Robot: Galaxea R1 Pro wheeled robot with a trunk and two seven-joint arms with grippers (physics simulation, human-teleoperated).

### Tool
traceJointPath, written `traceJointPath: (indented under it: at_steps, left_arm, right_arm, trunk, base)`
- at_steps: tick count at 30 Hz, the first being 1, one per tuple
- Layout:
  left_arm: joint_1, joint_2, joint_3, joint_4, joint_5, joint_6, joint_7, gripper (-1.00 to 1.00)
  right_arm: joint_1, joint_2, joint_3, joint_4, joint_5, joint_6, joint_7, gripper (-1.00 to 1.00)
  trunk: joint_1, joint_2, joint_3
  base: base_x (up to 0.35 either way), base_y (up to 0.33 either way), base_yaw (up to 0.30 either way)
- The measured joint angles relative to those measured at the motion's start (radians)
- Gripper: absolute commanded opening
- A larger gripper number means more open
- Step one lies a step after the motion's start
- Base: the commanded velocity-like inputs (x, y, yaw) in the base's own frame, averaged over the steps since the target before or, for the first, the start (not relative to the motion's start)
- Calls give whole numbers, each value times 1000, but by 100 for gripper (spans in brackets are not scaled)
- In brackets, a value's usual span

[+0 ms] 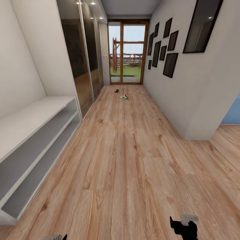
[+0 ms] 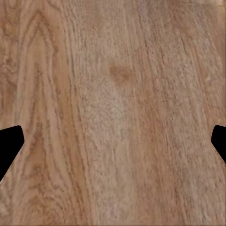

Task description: Pick up the two gym shoes and the two sandals from the corridor floor and place them onto the hallstand (shoe rack) in the corridor, making sure they are on the rack and not on the floor. Arrange them so the two gym shoes are next to each other and the two sandals are next to each other.

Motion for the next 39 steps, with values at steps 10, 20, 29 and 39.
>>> traceJointPath:
  at_steps: [10, 20, 29, 39]
  left_arm:
    - [0, 0, 1, 0, 1, 0, 0, 100]
    - [0, 1, 1, 0, 2, 0, 0, 100]
    - [0, 0, 0, 0, 1, 0, 0, 100]
    - [0, 0, 0, 0, 0, 0, 0, 100]
  right_arm:
    - [1, 0, 0, 0, 0, 0, 0, 100]
    - [1, 1, 0, 0, 0, 0, 0, 100]
    - [2, 0, 0, 0, 0, 0, 0, 100]
    - [2, 0, 0, 0, 0, 0, 0, 100]
  trunk:
    - [0, 0, 0]
    - [0, 0, 0]
    - [0, 0, 0]
    - [0, 0, 0]
  base:
    - [338, 0, 0]
    - [338, 0, 0]
    - [338, 0, 0]
    - [338, 0, 0]
